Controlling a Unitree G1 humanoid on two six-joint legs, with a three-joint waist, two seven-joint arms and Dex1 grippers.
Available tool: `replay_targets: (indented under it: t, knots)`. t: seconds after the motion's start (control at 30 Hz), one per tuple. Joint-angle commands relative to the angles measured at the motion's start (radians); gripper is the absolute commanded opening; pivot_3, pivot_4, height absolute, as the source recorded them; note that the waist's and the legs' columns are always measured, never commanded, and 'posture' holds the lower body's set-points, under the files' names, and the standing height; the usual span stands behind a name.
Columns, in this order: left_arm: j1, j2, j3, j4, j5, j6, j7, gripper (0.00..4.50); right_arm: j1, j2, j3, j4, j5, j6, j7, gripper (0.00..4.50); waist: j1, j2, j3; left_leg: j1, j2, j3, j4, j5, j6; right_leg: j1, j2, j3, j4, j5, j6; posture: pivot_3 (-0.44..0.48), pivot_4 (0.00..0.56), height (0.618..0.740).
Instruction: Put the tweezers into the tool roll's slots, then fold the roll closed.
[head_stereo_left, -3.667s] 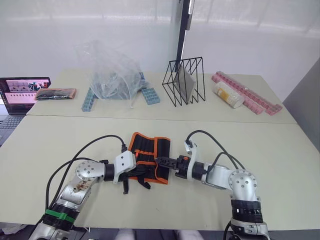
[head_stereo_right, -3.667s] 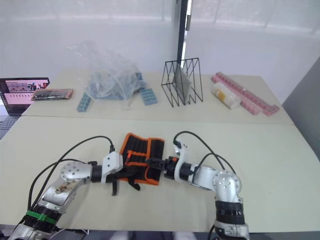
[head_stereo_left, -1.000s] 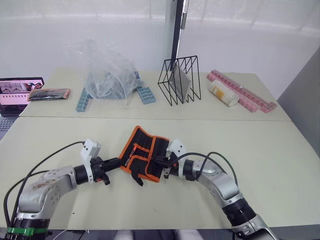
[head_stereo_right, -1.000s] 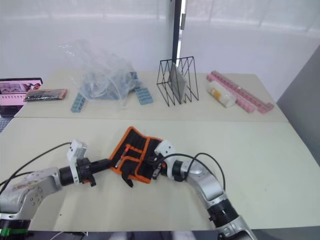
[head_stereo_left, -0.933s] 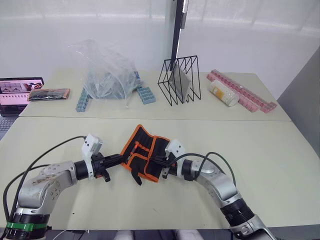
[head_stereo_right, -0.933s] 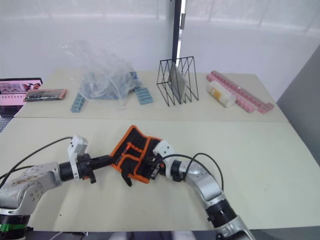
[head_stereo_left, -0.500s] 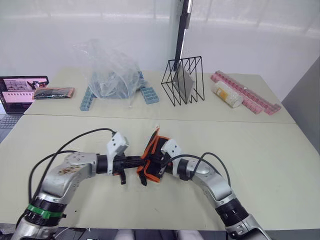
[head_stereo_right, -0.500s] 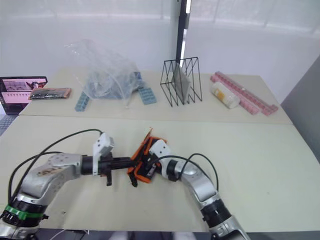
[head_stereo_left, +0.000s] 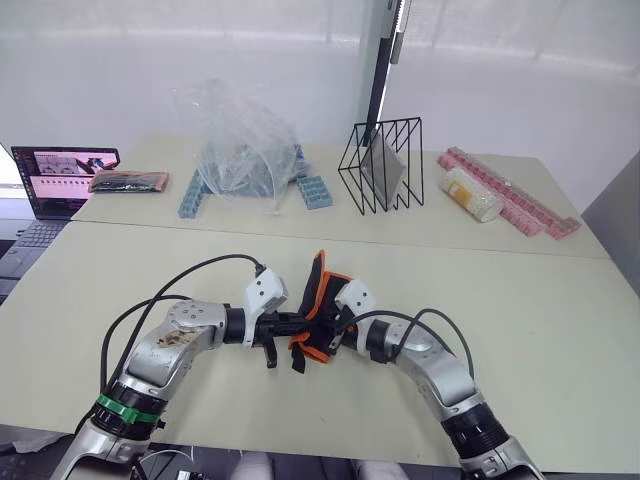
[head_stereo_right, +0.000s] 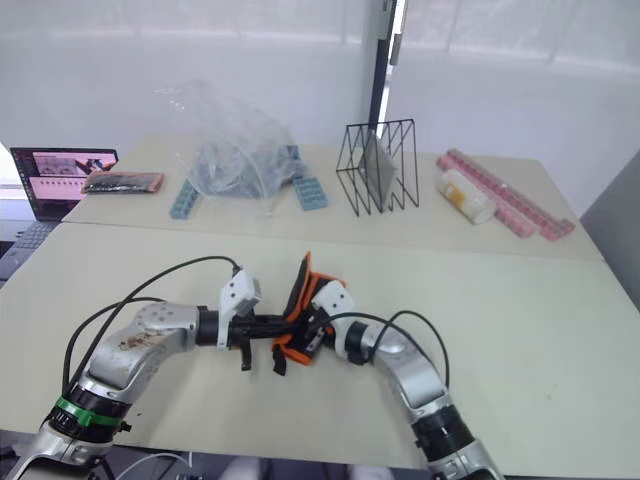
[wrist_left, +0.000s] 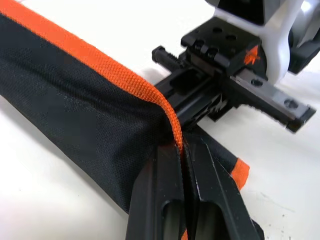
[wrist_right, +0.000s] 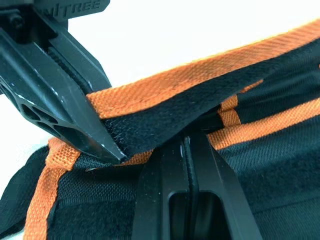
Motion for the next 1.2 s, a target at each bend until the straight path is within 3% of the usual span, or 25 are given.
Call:
replay_targets:
  t: [0.03,0.53,0.83,1.2]
  knots:
    - [0.031,0.005,-0.031,0.009,0.018,-0.001,-0.019,0.05,0.018,-0.027,-0.038,-0.005,0.012,0.030,0.006,0.00,0.001,0.000,0.000,0.000,0.000,0.000,0.000,0.000,0.000,0.000,0.000,0.000,0.000,0.000,0.000,0.000,0.150,0.720]
    - [0.018,0.013,-0.027,-0.012,0.033,-0.009,-0.025,0.05,0.013,-0.133,-0.062,0.021,-0.024,-0.015,0.017,0.00,0.005,0.000,0.000,-0.002,0.000,-0.001,0.000,0.000,0.000,-0.002,0.000,0.000,0.000,0.000,0.000,0.000,0.150,0.720]
    - [-0.038,0.004,-0.086,-0.066,0.045,0.030,-0.047,0.05,0.038,-0.135,-0.019,-0.002,-0.055,-0.026,0.019,0.00,0.010,0.000,0.000,-0.003,0.000,-0.001,0.001,0.000,0.000,-0.002,0.000,0.000,0.000,0.000,0.000,0.000,0.150,0.720]
    - [-0.070,-0.051,-0.182,0.013,0.146,0.176,0.074,0.05,0.052,-0.126,-0.033,-0.038,-0.035,0.000,0.021,0.00,0.017,0.001,0.000,0.001,-0.001,-0.001,0.002,0.000,0.000,0.003,-0.001,-0.001,0.000,0.000,0.001,0.000,0.150,0.720]
